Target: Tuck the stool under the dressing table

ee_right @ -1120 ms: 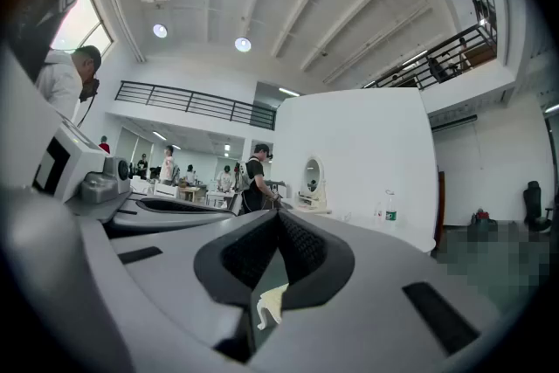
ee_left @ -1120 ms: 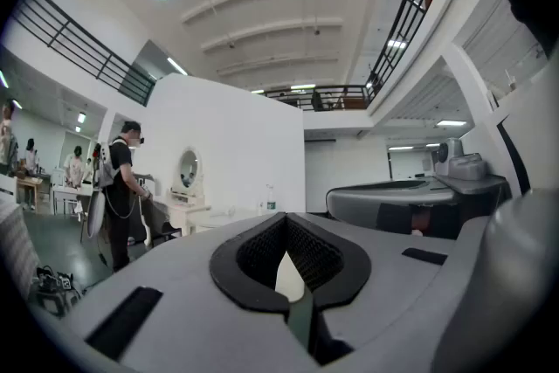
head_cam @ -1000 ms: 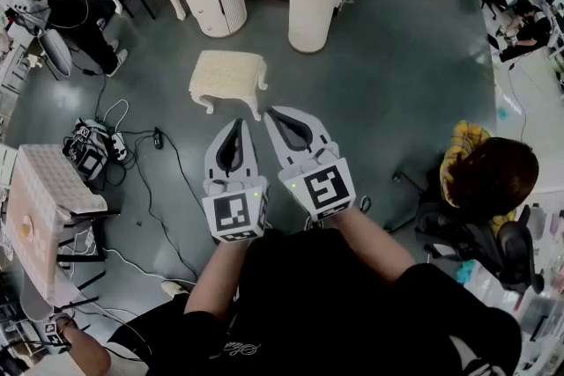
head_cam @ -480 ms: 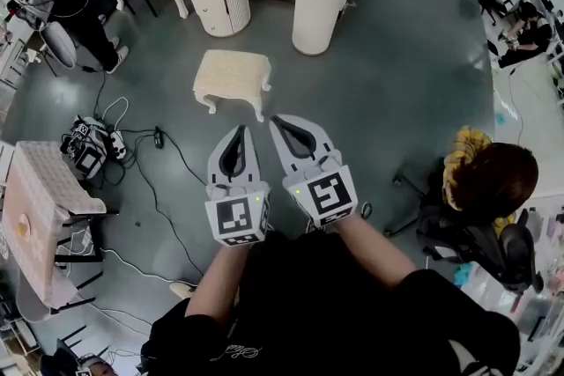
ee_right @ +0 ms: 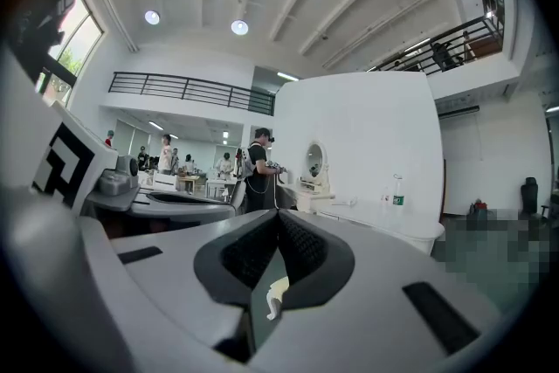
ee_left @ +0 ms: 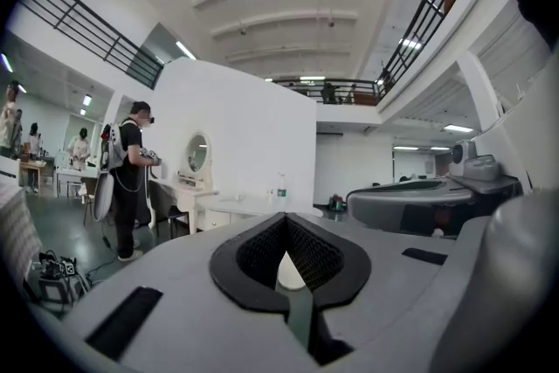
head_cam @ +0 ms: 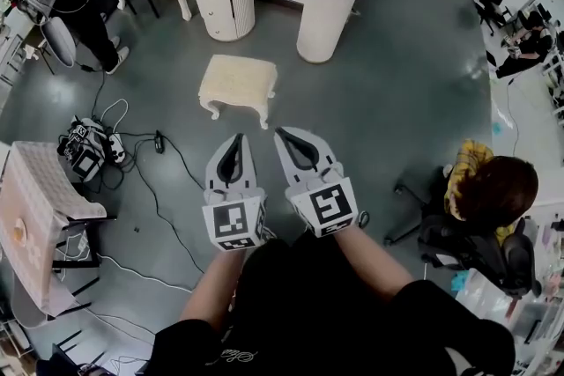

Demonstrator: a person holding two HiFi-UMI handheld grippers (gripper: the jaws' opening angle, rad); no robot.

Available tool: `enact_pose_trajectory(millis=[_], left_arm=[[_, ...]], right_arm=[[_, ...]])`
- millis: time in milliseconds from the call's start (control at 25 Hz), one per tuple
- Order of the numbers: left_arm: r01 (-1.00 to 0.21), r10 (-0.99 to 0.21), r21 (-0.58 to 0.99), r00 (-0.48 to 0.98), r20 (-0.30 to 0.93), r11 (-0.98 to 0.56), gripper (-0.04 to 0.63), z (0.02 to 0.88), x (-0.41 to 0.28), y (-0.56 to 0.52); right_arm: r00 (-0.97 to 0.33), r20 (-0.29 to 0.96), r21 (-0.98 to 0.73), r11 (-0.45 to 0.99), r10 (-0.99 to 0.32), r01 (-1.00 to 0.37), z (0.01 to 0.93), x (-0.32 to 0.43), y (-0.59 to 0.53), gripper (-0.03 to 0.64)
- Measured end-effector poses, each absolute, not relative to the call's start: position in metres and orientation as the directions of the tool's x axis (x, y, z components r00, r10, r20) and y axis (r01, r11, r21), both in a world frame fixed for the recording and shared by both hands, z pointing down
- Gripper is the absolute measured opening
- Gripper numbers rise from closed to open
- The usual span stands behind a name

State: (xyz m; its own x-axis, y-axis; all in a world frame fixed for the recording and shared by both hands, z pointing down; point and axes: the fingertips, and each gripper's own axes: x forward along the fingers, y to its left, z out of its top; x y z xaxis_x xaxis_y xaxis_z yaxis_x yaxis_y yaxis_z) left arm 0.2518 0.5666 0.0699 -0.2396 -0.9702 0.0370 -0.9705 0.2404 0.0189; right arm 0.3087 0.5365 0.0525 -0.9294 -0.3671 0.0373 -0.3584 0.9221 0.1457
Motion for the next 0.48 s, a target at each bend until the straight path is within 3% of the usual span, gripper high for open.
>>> enact_pose_trajectory(millis=[480], left_arm=[[-0.956,-0.949,0.004,-0.292,0.123,0.294,0.005,0.085,0.184,0.482]], right_arm=[[-0.952,0.078,0.127,0.950,-0.296,-0.285,0.067,0.236,0.441,0.006]])
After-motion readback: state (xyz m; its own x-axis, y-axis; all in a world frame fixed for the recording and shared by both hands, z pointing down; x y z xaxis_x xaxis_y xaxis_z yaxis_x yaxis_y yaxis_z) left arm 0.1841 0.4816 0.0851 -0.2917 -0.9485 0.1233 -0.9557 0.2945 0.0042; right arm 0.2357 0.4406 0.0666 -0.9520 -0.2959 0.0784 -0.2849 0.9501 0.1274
